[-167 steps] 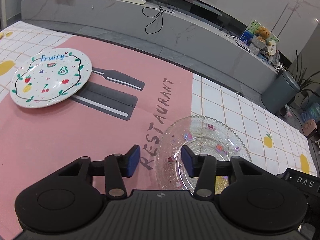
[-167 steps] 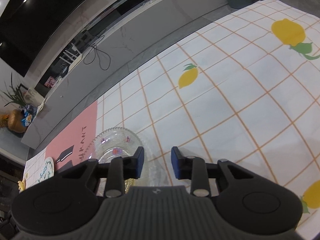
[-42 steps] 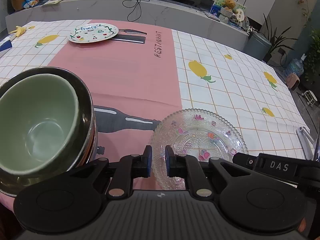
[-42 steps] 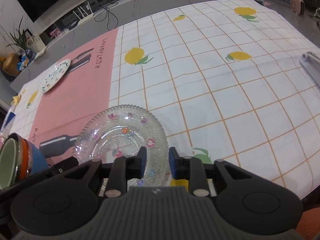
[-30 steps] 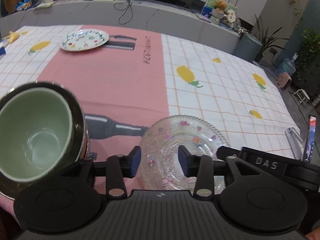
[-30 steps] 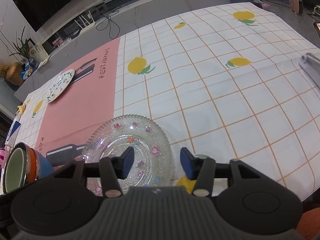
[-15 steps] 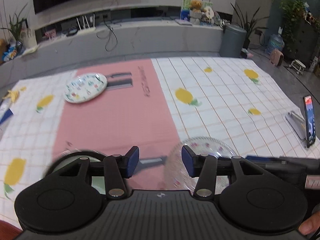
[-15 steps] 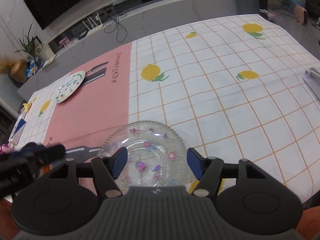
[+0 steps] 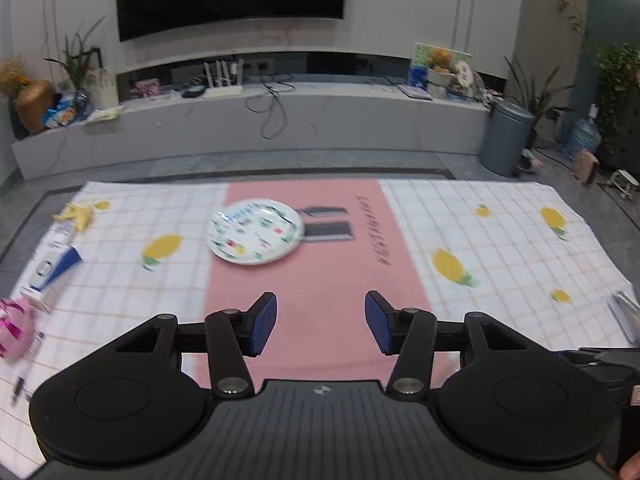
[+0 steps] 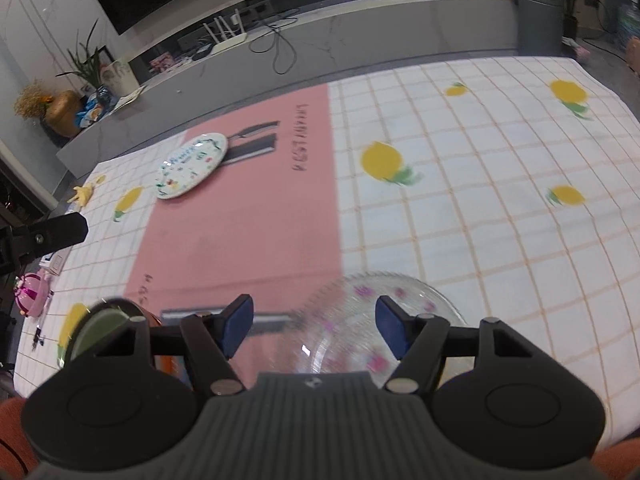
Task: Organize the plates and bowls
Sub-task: 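Move both open grippers to the white 'Fruity' painted plate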
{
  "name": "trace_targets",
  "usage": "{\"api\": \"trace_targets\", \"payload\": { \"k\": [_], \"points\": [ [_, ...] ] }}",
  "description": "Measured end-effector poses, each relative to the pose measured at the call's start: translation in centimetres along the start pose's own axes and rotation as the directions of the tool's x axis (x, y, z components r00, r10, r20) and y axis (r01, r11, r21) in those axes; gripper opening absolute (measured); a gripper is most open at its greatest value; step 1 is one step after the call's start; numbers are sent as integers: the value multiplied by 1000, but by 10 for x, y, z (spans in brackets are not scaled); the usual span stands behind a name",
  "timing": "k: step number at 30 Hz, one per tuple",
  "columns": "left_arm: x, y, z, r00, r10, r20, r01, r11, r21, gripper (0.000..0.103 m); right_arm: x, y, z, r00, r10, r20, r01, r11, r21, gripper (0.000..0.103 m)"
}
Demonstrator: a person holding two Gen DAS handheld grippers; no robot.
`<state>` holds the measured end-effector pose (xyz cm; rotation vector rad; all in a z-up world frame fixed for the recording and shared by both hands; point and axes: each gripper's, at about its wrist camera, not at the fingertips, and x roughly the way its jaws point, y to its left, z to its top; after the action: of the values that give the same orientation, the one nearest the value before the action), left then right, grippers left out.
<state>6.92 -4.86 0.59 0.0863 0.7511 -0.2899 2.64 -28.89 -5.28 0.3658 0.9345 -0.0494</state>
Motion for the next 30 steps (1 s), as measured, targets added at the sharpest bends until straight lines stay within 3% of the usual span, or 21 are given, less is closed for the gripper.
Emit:
{"api": "trace_targets", "payload": {
  "k": [5,12,18,27,30],
  "points": [
    [12,31,15,997,71,6,-71,997,0,59,14,26,22,1000,-1,6,1,999,-35,68],
    [41,75,28,993,114,-6,-114,992,-58,59,42,52,53,1000,10,-12,-10,998,-60,68],
    [69,104,32,993,119,19,-116,987,-112,59,70,72,80,1000,14,-27,-16,995,-102,68],
    [121,129,38,996,94,9,-93,989,-111,59,129,95,112,997,22,-71,-30,992,-122,68],
    [142,141,34,996,90,5,-88,982,-166,59,149,101,119,996,22,-88,-33,991,-131,68]
  ]
}}
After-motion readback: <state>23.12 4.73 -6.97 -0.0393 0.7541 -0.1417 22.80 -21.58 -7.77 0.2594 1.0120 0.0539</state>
